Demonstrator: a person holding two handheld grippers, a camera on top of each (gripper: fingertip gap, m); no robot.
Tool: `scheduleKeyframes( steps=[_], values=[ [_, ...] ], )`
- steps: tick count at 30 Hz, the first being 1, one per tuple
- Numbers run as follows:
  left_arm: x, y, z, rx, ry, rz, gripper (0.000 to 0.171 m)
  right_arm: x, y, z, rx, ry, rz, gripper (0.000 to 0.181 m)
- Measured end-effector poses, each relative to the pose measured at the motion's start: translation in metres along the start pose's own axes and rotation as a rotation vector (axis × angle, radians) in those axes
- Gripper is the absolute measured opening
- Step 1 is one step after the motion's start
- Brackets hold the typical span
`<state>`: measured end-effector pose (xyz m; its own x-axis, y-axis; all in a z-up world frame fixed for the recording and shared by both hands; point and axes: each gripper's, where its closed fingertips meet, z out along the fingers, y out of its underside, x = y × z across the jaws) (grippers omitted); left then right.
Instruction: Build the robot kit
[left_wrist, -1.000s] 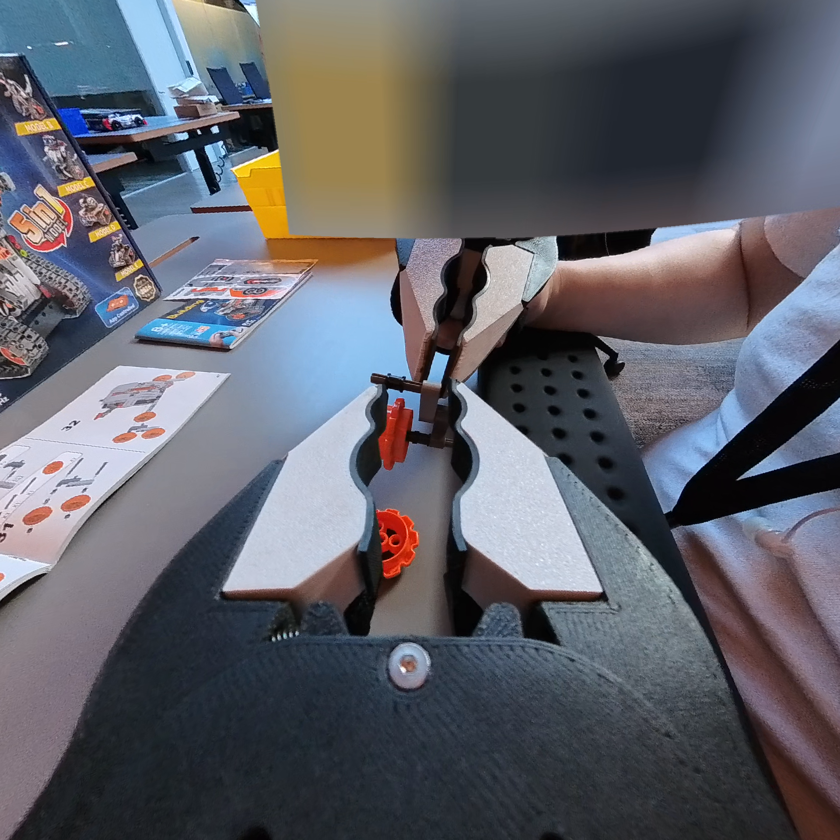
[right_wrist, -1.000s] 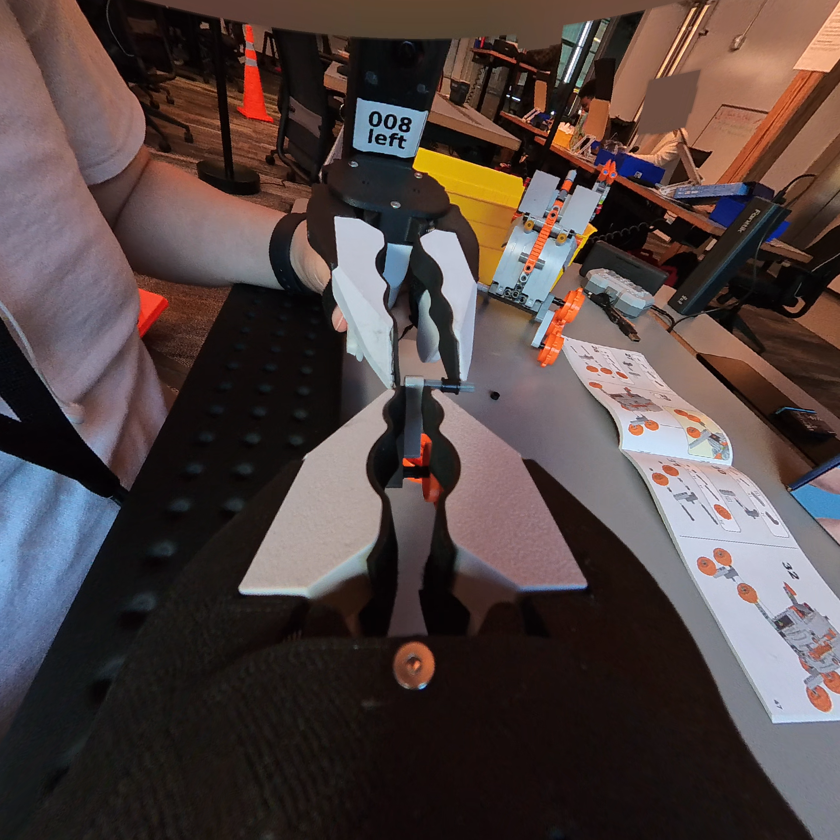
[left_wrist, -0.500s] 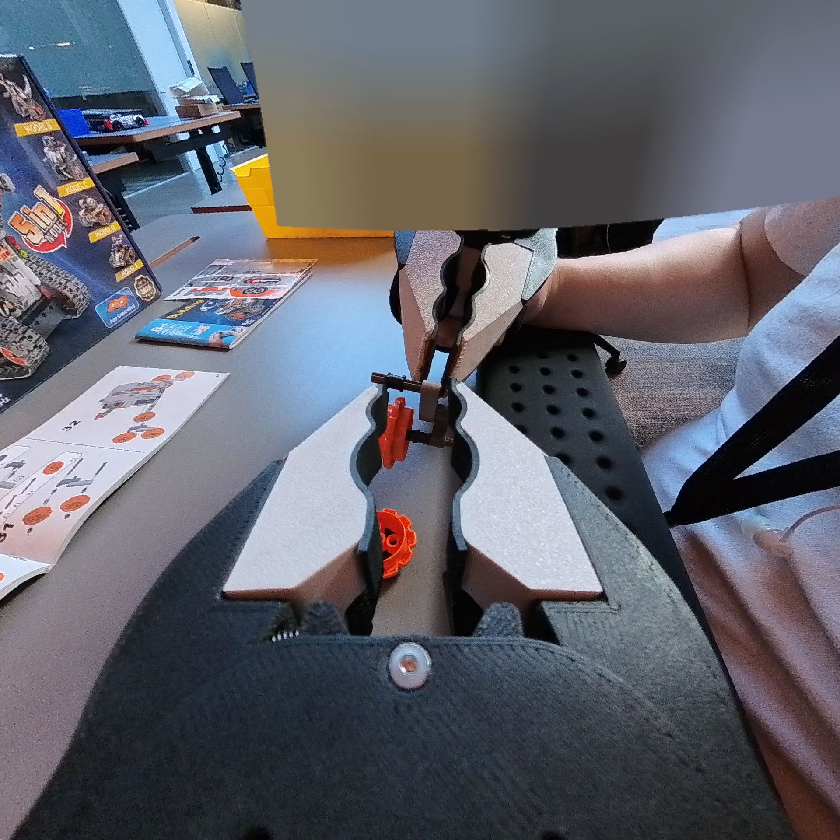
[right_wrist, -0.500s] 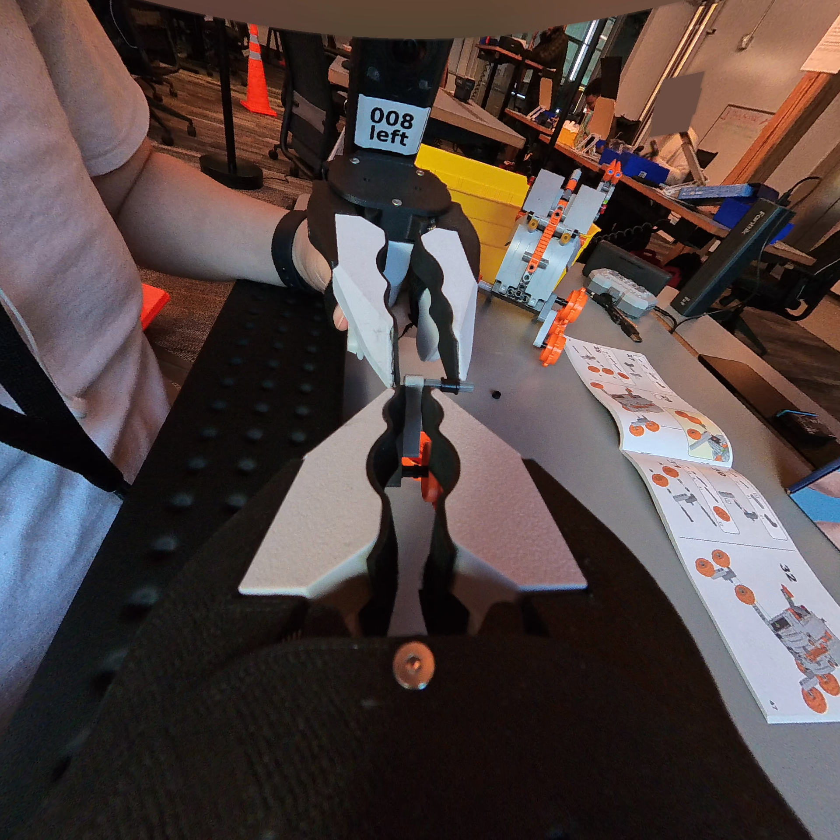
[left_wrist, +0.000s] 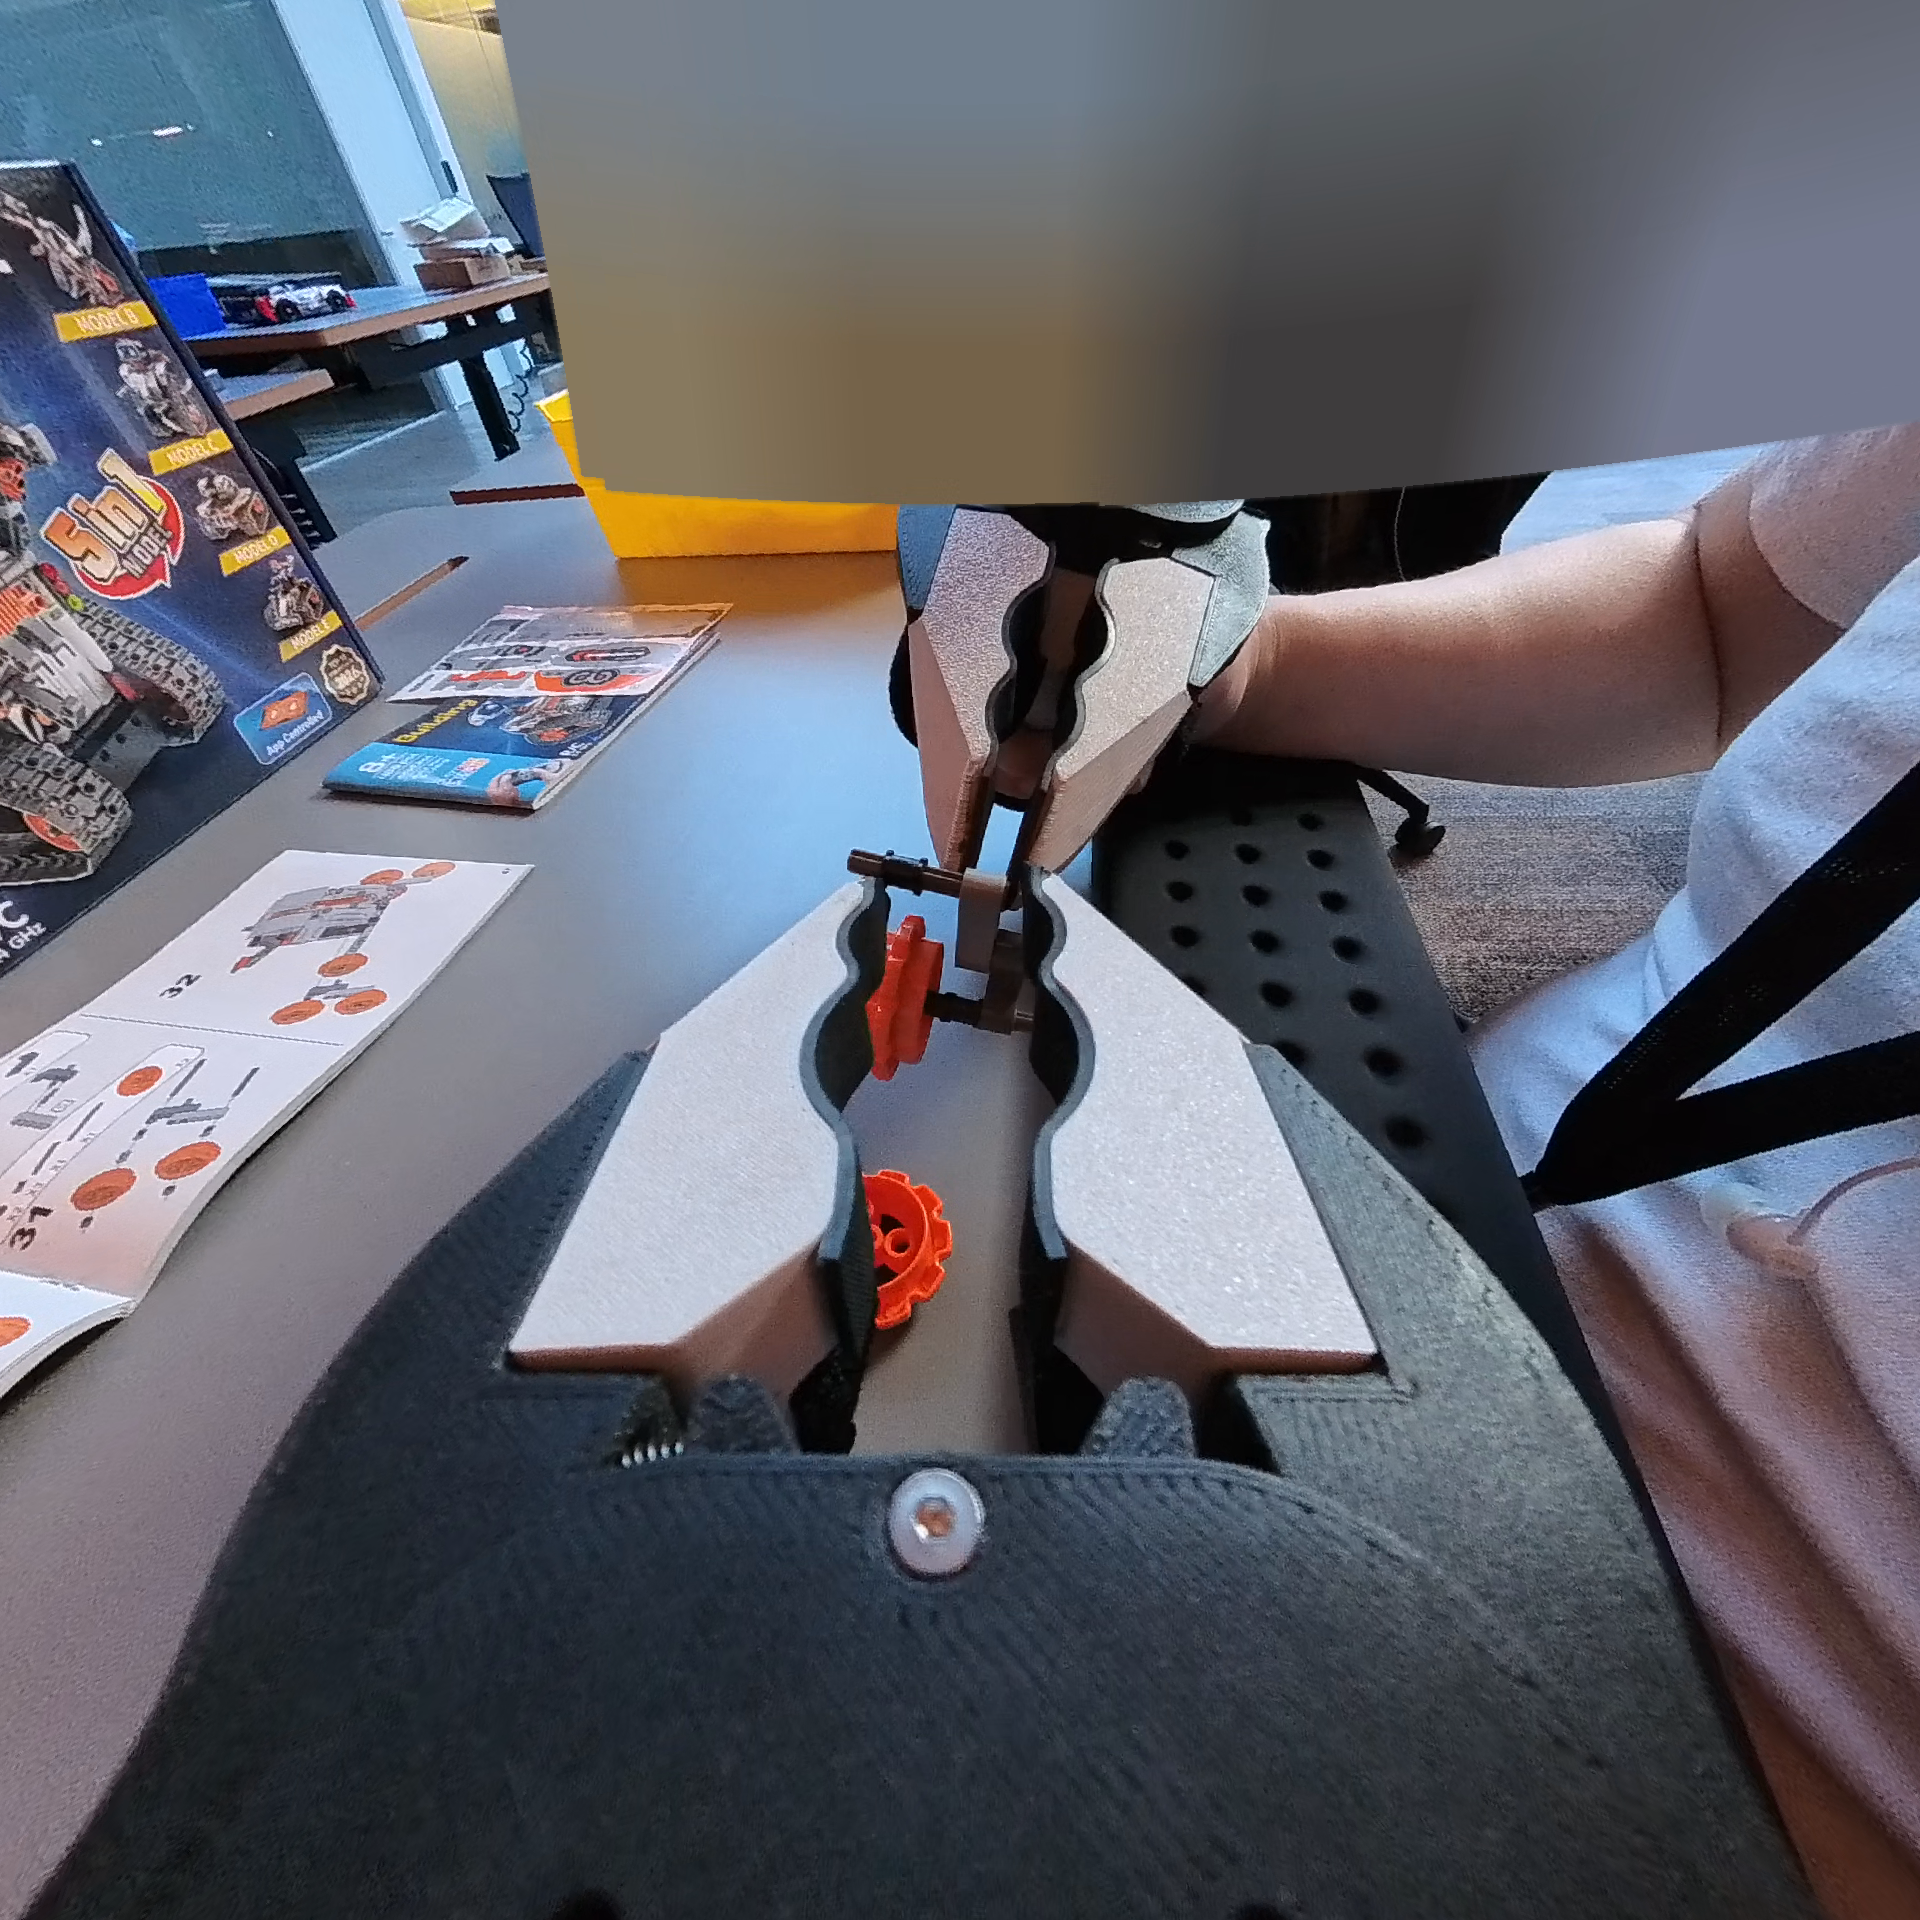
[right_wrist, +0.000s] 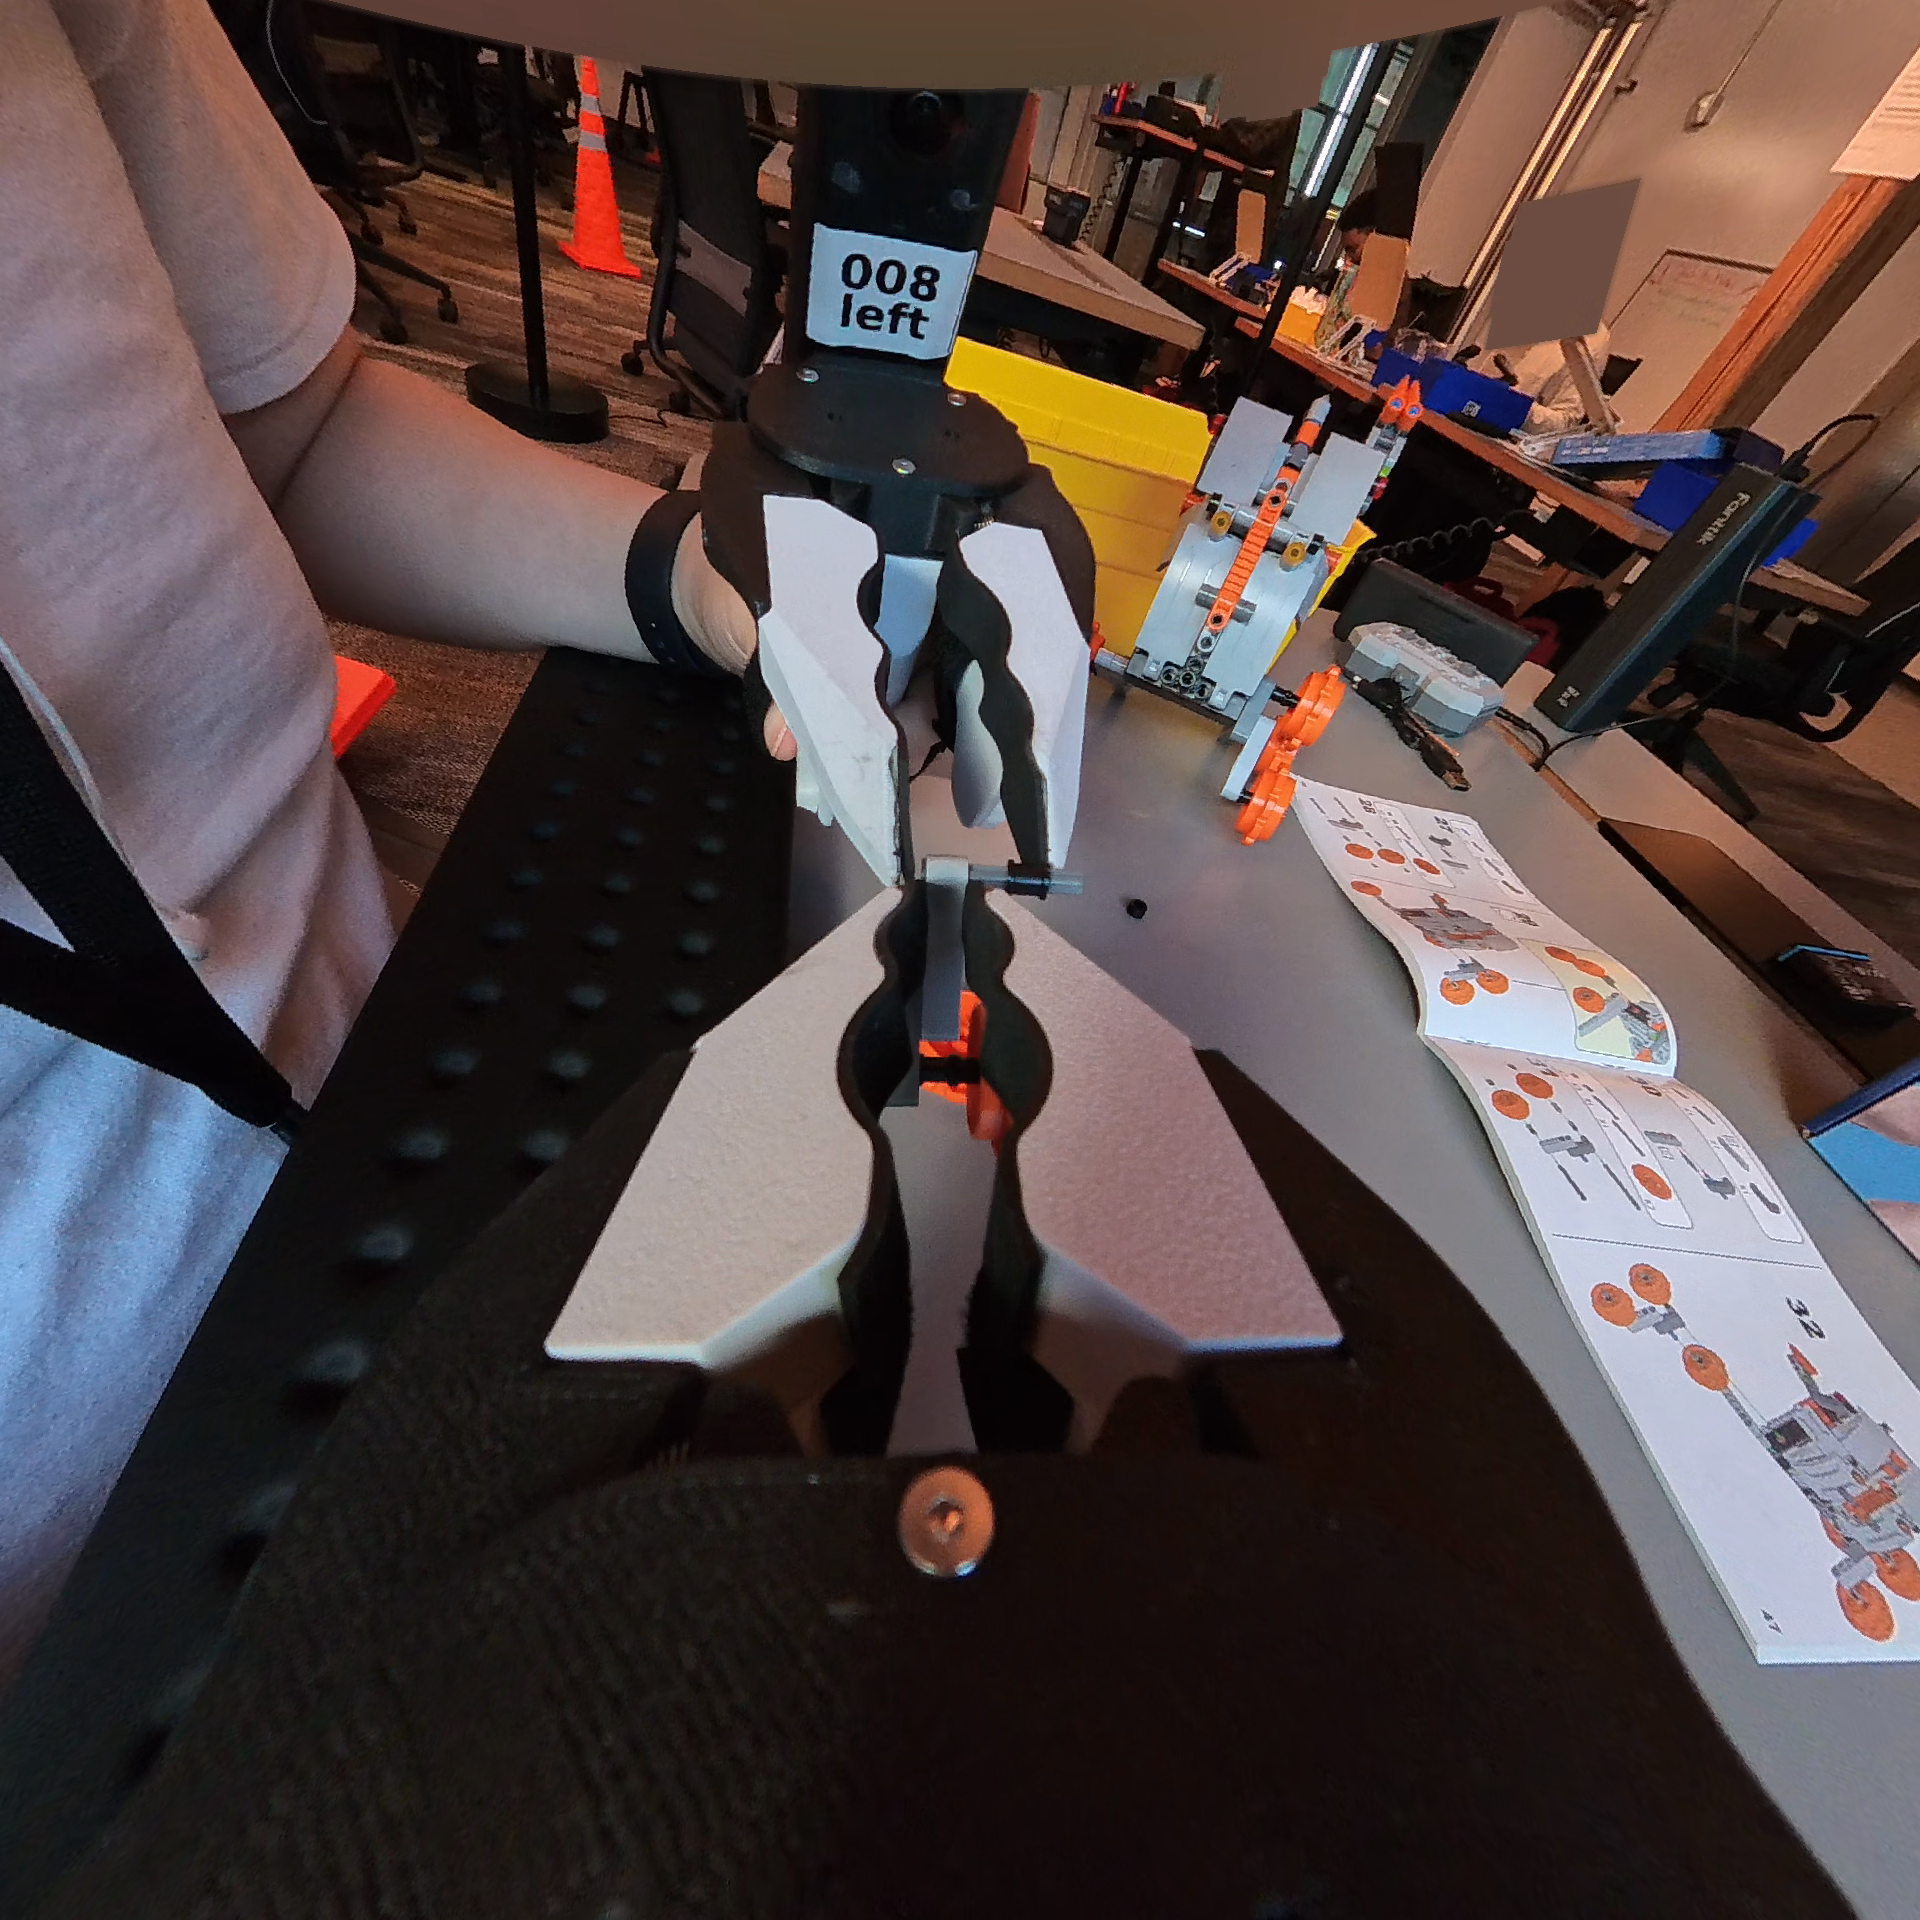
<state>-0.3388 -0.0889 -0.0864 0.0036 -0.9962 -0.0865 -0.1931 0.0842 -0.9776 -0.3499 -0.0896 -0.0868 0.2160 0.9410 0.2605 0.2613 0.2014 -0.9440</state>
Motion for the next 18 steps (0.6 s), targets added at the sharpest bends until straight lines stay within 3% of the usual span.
scheduleKeyframes(
  steps=[18],
  values=[
    [0.0000,-0.0011,-0.0001,0.005,-0.005,-0.001,0.025,0.0004,-0.0012,-0.0008,0.005,0.000,0.001,0.005]
  ],
)
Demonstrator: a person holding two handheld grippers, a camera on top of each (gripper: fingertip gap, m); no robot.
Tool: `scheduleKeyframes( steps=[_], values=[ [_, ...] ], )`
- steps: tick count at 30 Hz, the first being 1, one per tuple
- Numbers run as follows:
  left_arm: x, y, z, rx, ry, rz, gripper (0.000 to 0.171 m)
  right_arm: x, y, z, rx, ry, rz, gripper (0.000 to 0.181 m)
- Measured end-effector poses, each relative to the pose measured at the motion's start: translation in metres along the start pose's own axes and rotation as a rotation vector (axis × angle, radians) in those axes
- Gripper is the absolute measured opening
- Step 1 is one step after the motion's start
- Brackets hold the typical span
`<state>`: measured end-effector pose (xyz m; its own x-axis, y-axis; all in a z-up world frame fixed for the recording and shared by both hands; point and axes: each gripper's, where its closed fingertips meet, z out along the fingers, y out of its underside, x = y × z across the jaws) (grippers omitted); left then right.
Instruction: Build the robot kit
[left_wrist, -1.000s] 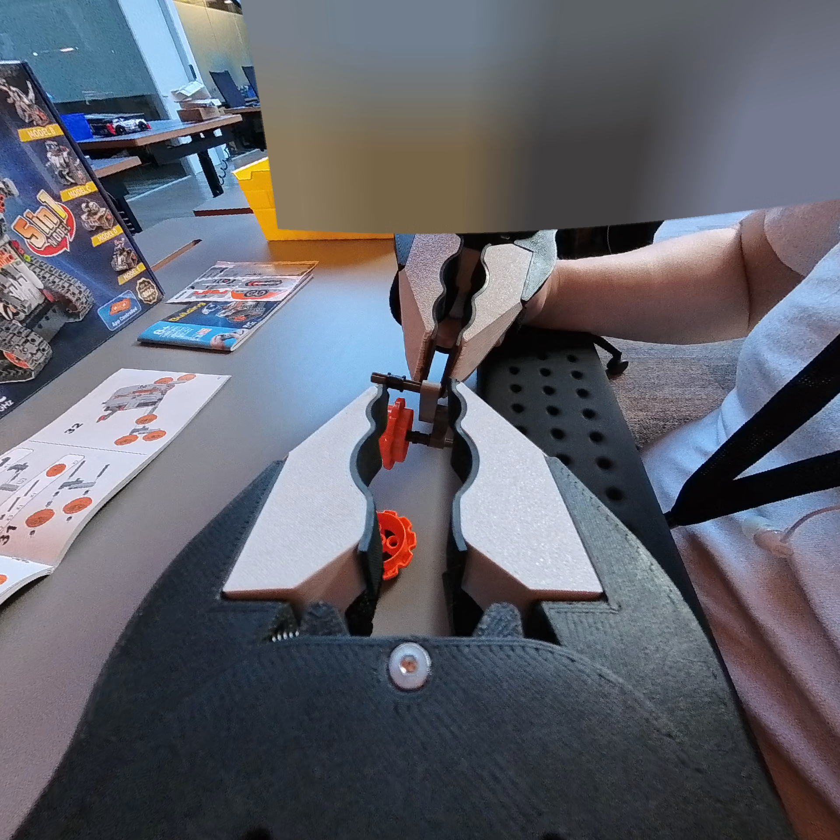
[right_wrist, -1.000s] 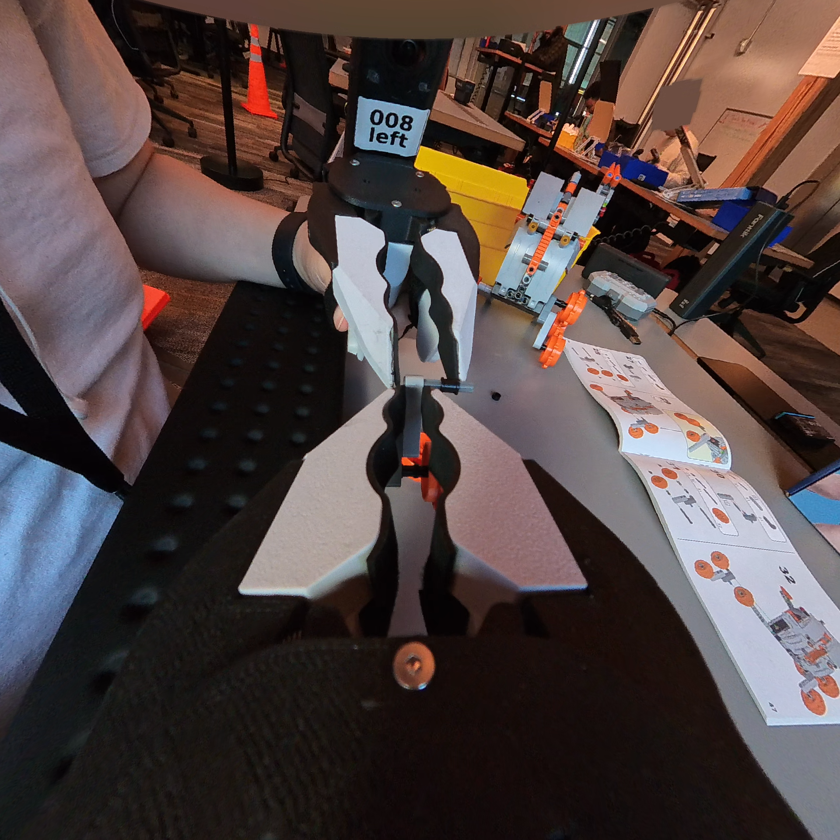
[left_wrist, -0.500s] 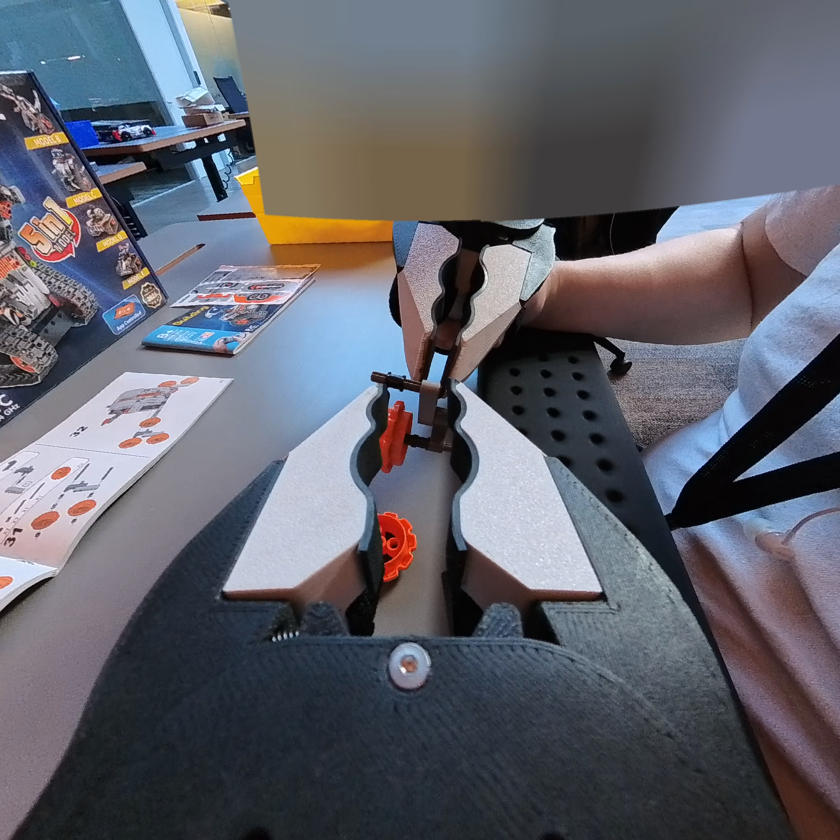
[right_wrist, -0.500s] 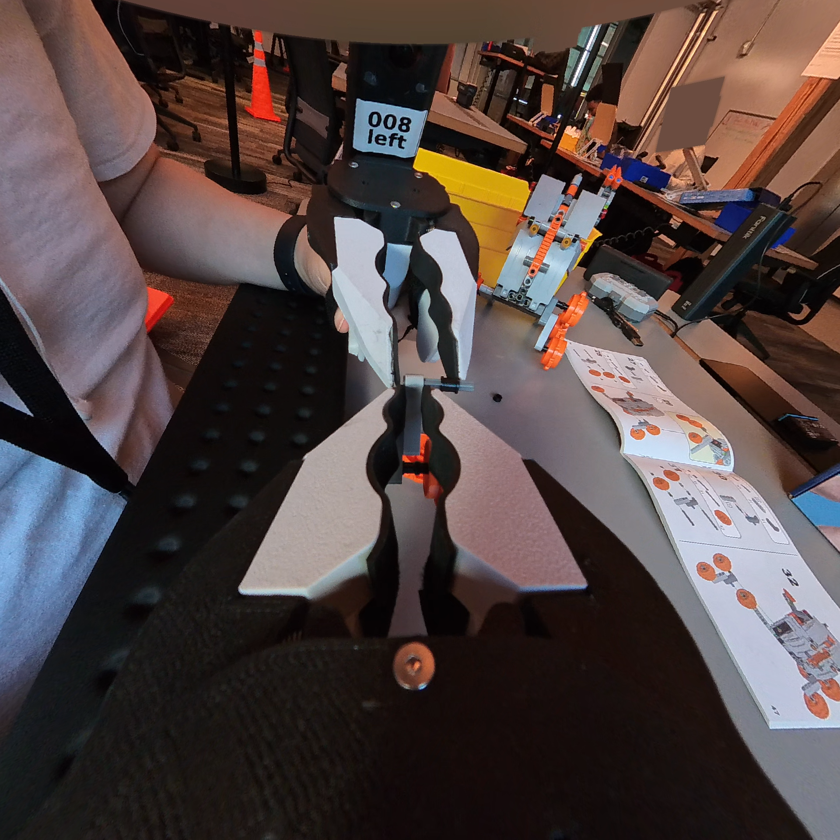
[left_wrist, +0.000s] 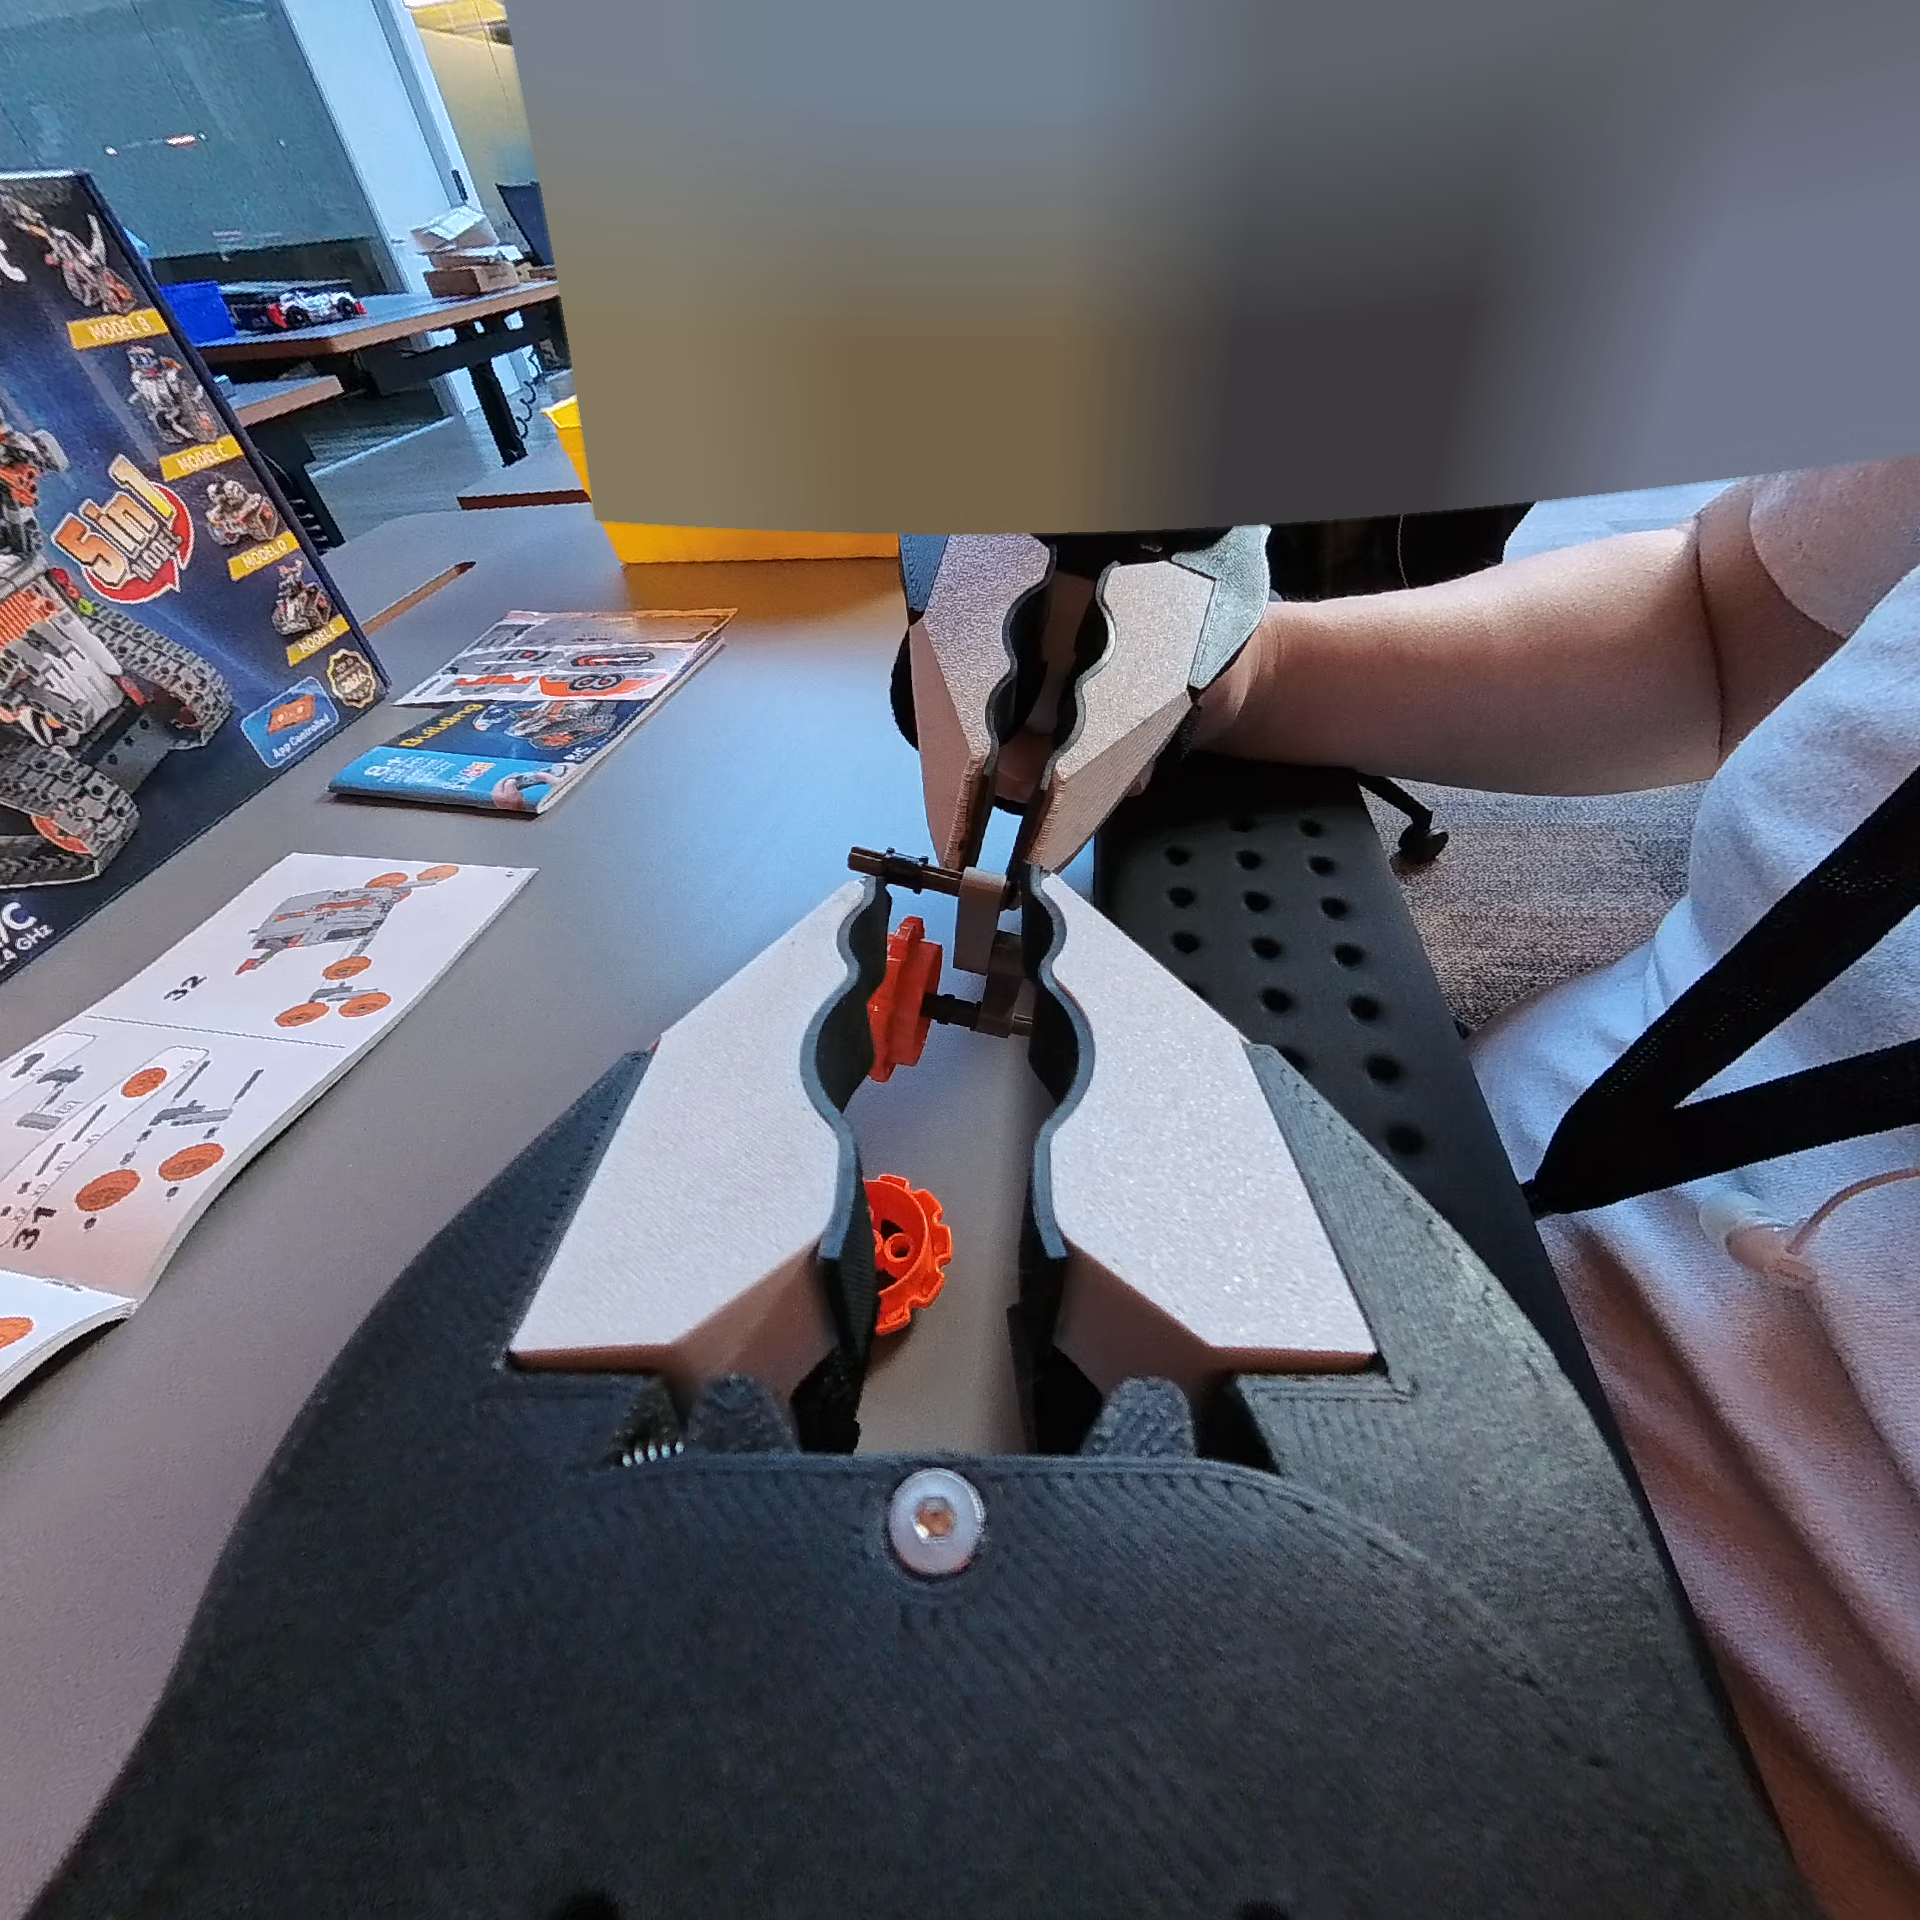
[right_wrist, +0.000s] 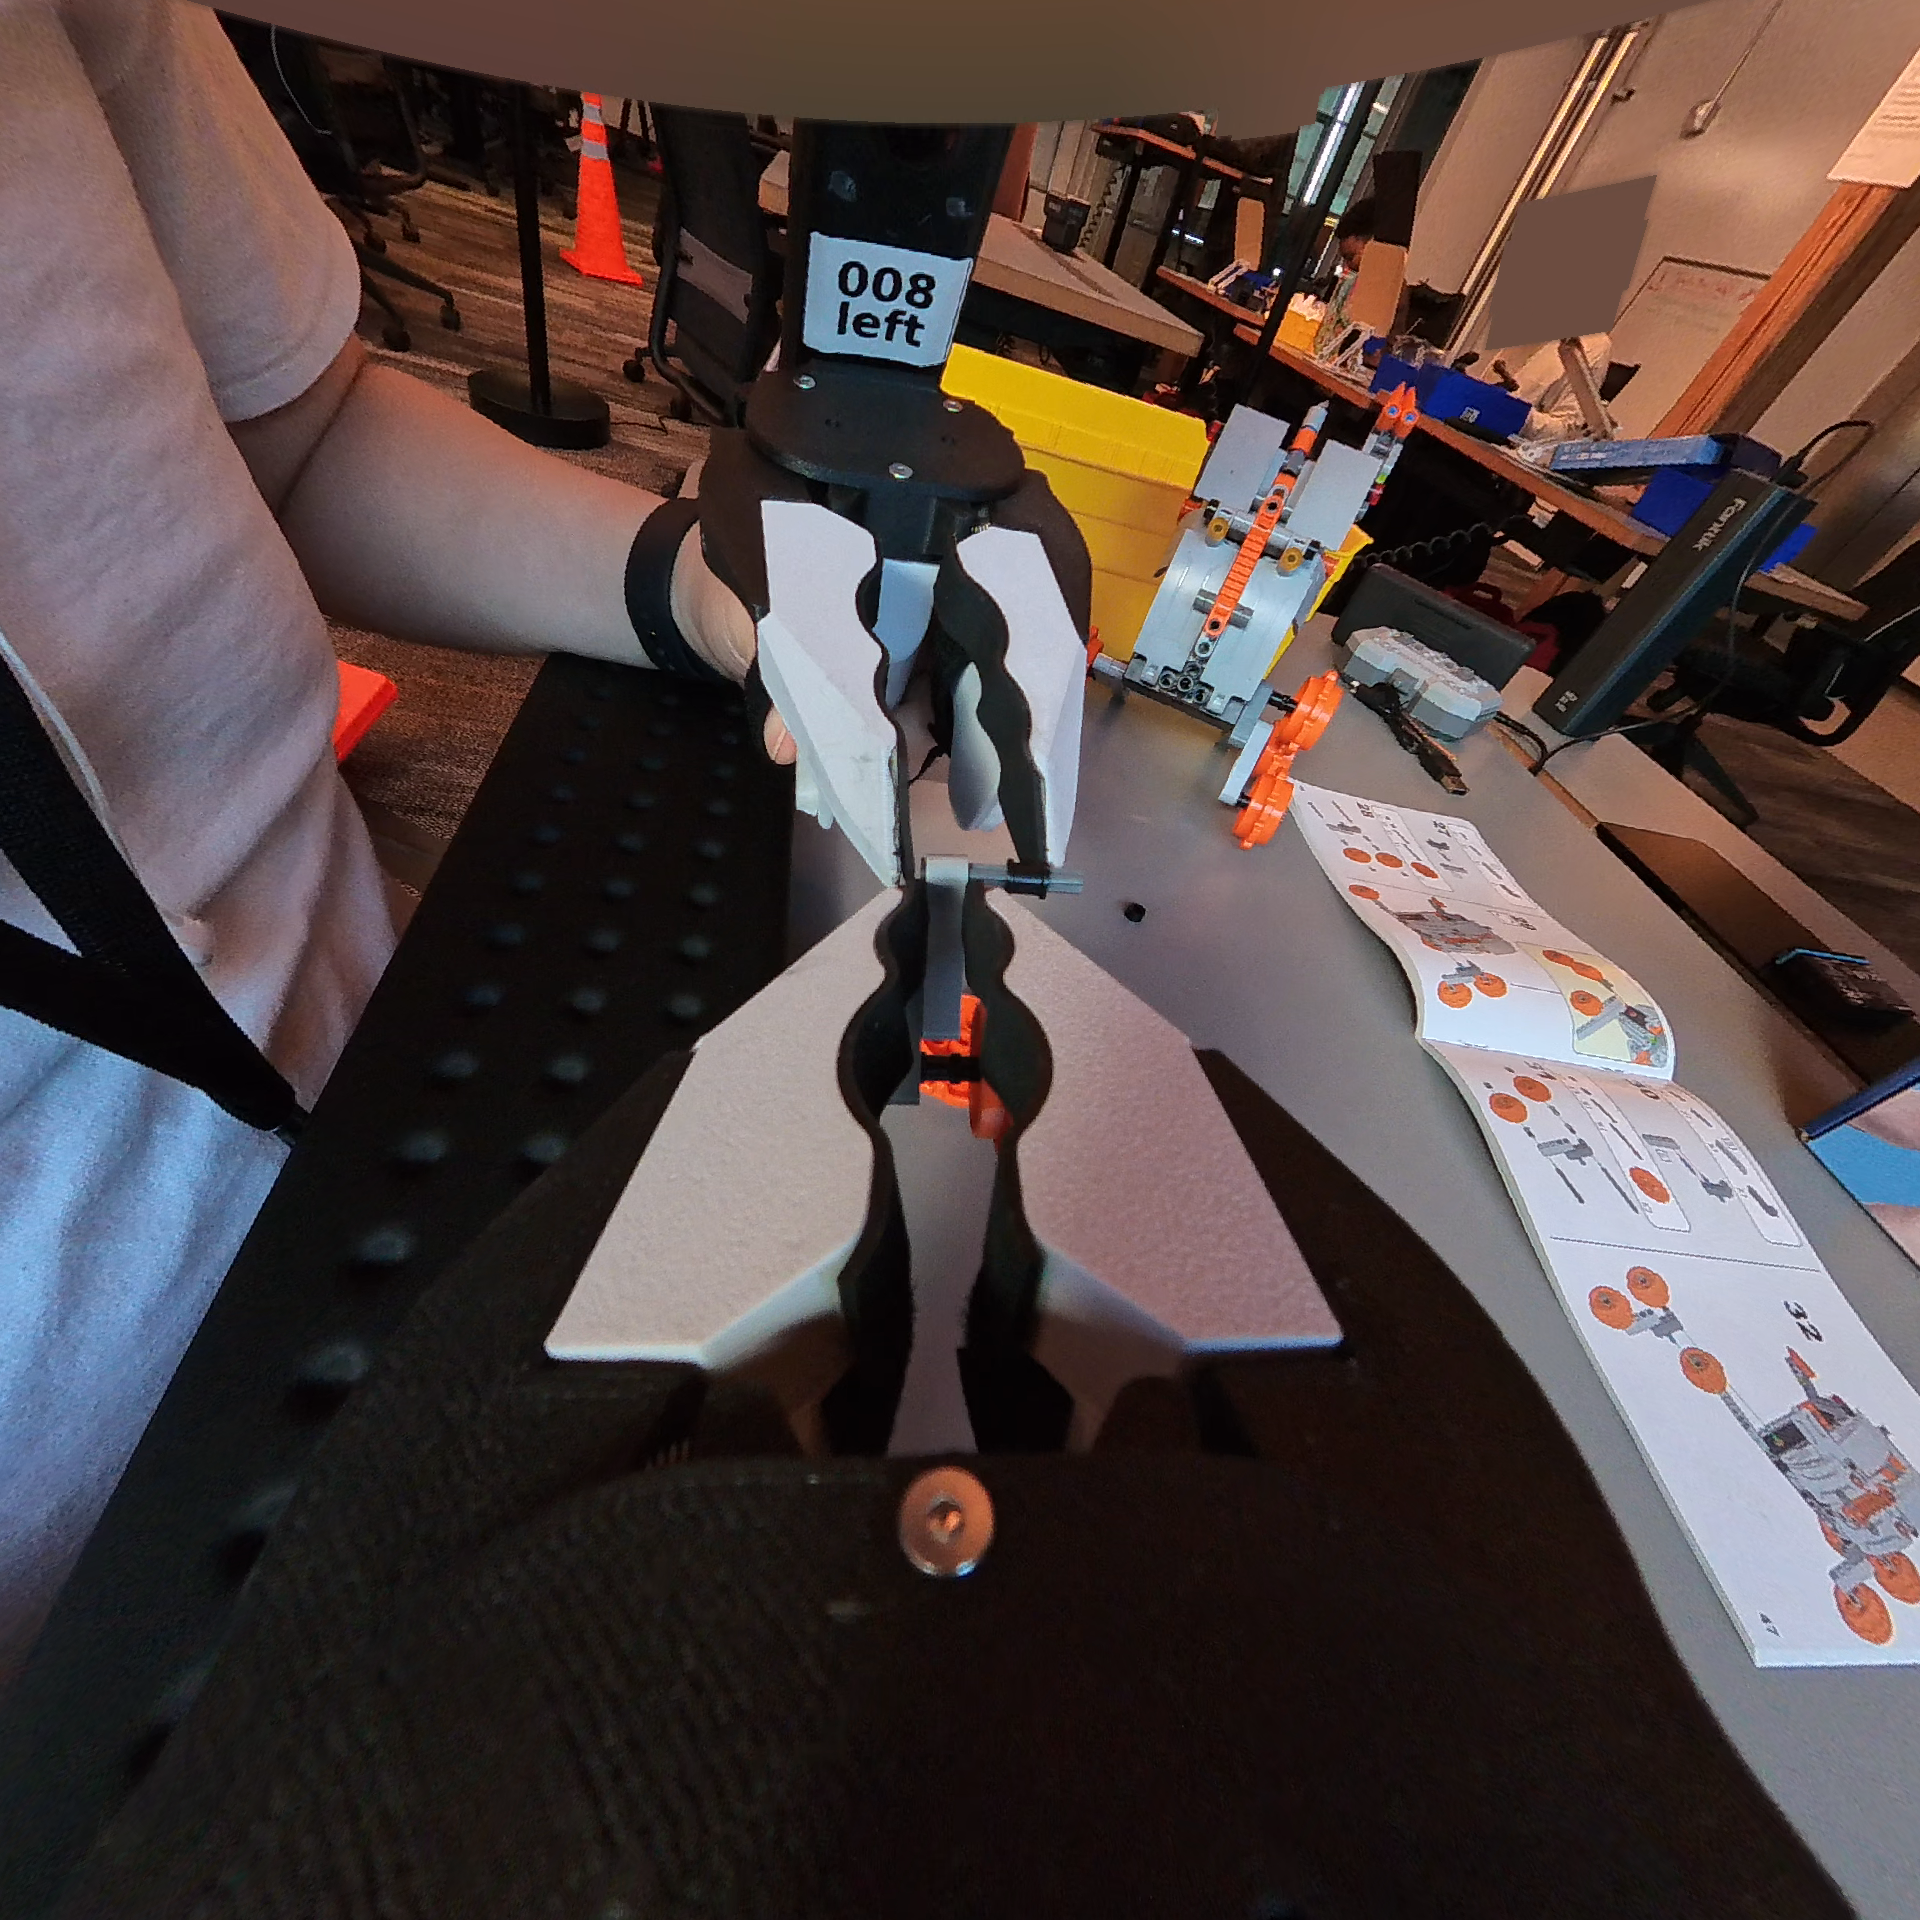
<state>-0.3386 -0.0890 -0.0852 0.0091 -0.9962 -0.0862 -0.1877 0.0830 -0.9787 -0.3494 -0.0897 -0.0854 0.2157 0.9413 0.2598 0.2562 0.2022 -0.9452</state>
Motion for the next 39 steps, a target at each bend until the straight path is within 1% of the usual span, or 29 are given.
scheduleKeyframes(
  steps=[7,9,12,16,20,25,33,35,39],
  values=[
    [0.000,0.000,0.000,0.002,0.001,-0.005,0.025,0.000,0.000,0.000,0.002,0.001,0.001,0.005],
    [-0.003,0.000,0.001,0.007,0.006,-0.039,0.025,0.002,0.000,0.000,-0.005,0.014,-0.006,0.005],
    [-0.006,-0.007,0.001,0.046,0.002,-0.077,0.025,0.007,-0.004,-0.002,0.018,0.029,-0.001,0.005],
    [-0.005,-0.004,0.003,0.037,-0.021,-0.029,0.027,0.006,-0.001,-0.002,-0.001,0.025,0.000,0.006],
    [-0.005,-0.006,0.002,0.047,-0.009,-0.041,0.027,0.005,-0.003,-0.002,0.016,0.010,0.020,0.006],
    [-0.004,-0.005,0.001,0.044,-0.019,-0.013,0.026,0.004,-0.003,-0.002,0.026,-0.010,0.051,0.006],
    [-0.011,-0.006,0.001,0.042,-0.085,0.038,0.024,0.012,-0.002,-0.002,0.026,0.030,0.060,0.007],
    [-0.011,-0.006,0.001,0.042,-0.094,0.052,0.024,0.013,-0.002,-0.002,0.029,0.036,0.069,0.009],
    [-0.013,-0.006,0.000,0.043,-0.100,0.045,0.024,0.021,-0.001,-0.003,0.031,0.078,0.094,0.022]
  ],
)
